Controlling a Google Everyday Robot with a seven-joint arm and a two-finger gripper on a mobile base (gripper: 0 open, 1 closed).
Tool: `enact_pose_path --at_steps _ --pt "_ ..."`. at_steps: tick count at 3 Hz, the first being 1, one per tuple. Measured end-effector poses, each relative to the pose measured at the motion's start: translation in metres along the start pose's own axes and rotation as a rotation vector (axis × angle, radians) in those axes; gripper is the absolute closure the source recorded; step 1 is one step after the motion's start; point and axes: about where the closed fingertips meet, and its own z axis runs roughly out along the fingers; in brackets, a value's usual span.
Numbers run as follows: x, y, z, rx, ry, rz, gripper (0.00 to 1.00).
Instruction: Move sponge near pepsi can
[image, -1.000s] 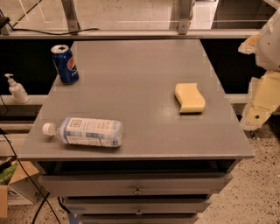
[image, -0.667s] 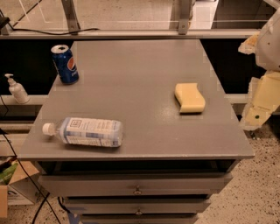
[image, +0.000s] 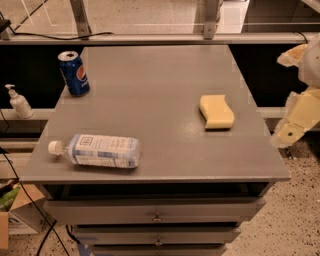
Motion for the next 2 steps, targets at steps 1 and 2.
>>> enact_pose_path --at_steps 1,2 --pt "-0.018 -0.014 0.039 -0.056 -0.212 0.032 0.00" --pt "-0.036 -0.008 0.042 -0.101 -0.296 0.054 0.00"
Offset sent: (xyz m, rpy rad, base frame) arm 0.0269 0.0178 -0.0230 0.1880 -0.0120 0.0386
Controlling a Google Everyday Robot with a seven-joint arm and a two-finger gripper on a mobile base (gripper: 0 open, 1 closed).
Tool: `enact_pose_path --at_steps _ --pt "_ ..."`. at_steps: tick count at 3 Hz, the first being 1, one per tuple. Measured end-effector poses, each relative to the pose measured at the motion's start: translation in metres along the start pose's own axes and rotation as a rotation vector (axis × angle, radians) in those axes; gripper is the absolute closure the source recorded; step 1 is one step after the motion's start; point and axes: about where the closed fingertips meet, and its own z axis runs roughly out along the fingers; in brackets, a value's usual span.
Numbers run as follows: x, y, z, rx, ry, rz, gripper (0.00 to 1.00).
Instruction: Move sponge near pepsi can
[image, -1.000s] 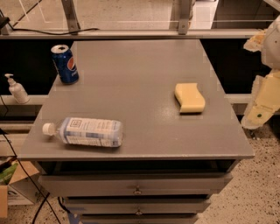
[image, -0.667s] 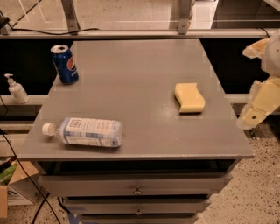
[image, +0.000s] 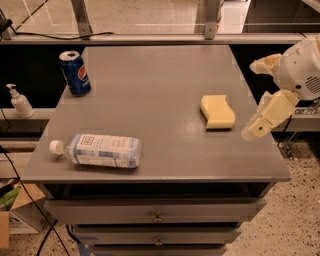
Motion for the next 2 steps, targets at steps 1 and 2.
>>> enact_pose_path --at_steps 1,2 --pt "0.007 -0.002 0.009 -0.013 -0.007 0.053 0.00" --pt "-0.002 -0.005 0.045 -0.037 -0.046 0.091 0.00"
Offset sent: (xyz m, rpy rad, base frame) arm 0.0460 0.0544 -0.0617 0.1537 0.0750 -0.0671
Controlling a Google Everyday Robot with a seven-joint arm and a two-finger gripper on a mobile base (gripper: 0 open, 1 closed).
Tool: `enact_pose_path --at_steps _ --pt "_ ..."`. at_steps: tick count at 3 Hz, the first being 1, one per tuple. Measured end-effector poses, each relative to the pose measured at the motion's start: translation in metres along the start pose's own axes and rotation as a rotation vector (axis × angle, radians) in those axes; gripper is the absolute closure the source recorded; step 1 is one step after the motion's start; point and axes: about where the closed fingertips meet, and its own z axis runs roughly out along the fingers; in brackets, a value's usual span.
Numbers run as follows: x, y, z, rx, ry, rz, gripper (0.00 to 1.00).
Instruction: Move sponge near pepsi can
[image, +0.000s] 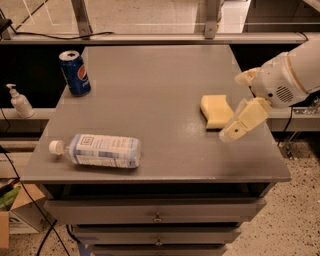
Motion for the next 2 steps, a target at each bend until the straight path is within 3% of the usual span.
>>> enact_pose_path --at_steps 2 --pt "0.011 -0.021 0.057 0.014 -0.072 0.135 0.00"
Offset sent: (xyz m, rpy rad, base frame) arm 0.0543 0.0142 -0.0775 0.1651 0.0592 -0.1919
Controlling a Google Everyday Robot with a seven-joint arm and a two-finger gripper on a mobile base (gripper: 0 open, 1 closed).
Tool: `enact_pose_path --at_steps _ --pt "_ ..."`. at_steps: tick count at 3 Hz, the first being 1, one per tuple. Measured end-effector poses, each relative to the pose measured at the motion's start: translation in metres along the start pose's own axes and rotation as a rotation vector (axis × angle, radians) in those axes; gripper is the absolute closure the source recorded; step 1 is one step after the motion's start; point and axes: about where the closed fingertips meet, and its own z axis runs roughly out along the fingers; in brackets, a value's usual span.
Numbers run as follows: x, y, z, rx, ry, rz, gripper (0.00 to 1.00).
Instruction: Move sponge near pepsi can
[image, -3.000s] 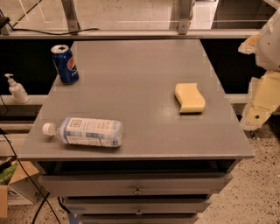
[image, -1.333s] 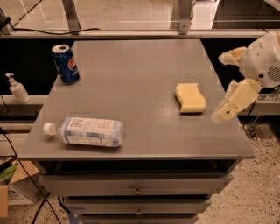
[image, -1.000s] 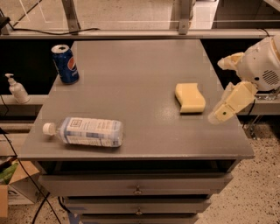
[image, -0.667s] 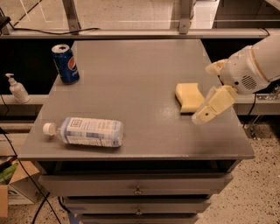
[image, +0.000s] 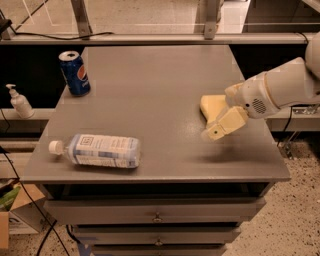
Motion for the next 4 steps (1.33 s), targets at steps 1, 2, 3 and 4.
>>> enact_pose_path --at_steps 1,2,3,4 --pt "0.012 -0.012 0.011 0.022 -0.022 0.060 0.00" --pt "0.019 -0.017 0.023 0.025 -0.014 0.095 0.18" --pt "0.018 -0.020 0.030 0.023 -0.009 0.097 0.41" --pt "-0.002 -0.020 0.029 0.018 -0.041 0.058 0.64"
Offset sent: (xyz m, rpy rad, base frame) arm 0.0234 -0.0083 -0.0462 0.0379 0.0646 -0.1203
